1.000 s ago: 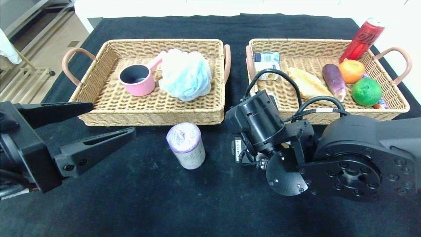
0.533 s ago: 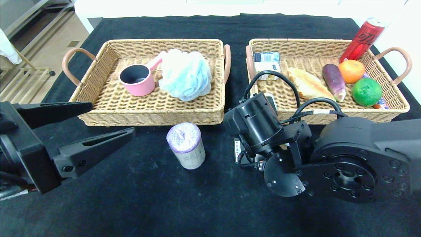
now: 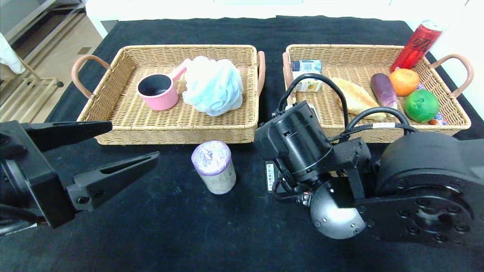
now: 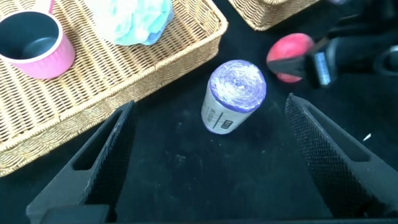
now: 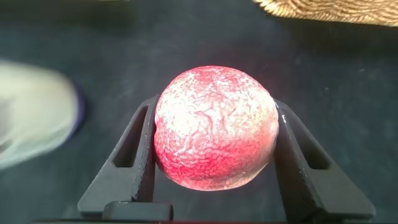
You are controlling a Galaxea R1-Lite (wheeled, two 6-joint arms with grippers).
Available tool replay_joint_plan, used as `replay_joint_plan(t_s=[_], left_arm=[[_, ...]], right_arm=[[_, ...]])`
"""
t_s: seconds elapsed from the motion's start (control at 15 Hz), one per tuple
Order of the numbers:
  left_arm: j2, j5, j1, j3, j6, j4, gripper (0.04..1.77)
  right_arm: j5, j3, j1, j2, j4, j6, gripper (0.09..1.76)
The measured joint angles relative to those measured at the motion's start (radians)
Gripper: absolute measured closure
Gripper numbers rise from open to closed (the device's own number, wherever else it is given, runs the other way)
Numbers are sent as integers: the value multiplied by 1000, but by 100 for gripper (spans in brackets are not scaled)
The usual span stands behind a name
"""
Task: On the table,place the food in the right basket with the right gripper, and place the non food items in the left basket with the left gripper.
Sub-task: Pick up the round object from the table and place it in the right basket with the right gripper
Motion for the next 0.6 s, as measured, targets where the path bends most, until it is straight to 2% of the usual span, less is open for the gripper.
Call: replay_joint_plan(t_s=[0.27, 0.6], left_arm=[[-2, 0, -2, 1, 3, 0, 9], [-4, 1, -3, 2, 12, 0, 9]], right_arm=[[-3, 2, 0, -78, 37, -82, 73], [5, -4, -130, -169, 27, -268, 73]])
